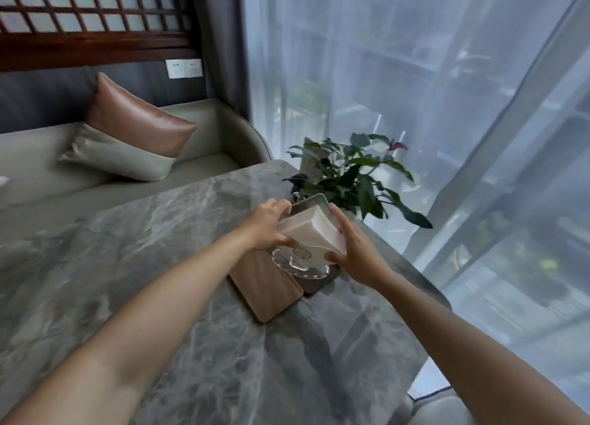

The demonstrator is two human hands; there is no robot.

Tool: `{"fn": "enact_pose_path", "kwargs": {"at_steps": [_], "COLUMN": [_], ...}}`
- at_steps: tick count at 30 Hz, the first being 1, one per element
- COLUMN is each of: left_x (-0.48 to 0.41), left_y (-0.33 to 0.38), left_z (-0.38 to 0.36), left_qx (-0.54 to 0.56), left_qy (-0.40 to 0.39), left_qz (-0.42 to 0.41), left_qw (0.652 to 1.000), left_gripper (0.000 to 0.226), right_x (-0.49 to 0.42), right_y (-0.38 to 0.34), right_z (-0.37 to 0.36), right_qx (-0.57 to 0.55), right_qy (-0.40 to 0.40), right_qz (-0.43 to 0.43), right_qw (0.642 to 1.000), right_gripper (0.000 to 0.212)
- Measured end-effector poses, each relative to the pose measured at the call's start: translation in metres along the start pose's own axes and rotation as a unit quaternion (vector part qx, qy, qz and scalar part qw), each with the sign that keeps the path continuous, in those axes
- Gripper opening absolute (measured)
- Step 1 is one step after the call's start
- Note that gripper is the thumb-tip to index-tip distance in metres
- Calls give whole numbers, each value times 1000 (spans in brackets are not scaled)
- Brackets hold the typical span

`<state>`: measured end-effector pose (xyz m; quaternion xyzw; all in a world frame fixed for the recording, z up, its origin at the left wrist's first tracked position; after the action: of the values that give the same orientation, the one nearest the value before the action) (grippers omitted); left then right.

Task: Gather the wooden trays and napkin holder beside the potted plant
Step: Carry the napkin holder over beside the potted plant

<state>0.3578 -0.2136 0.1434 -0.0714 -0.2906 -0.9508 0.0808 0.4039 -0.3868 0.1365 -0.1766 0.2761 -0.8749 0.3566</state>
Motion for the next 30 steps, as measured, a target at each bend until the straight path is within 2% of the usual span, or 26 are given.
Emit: {"fn": "enact_pose_path", "kwargs": {"at_steps": [8, 15, 30], "left_x": [-67, -118, -177], "left_y": [94, 144, 192], "left_z": [-72, -129, -196], "left_qx": [-15, -24, -31], "left_qy": [-74, -112, -181], "left_qz": [-57, -67, -83], "left_qw": [996, 991, 980], "left_gripper": [75, 82, 84], "right_x": [45, 65, 81], "right_y": [108, 185, 266], "right_z": [47, 65, 72], "right_qx": [-24, -27, -61], "right_qy": [57, 101, 108], "right_qz": [-57, -101, -194], "right_qw": [996, 989, 973], "right_gripper": [87, 87, 88]}}
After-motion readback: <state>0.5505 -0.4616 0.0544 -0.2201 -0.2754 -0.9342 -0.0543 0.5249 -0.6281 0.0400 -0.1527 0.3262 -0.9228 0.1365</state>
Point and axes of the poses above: each hand's wrist, its own x-axis away from the middle knuckle, its own z-axis out of the back of the hand, y = z × x, the point moved 4 cm from there along -x, towards the middle knuckle, and after that the axes turned 9 degrees about -y, right-handed, at the moved point
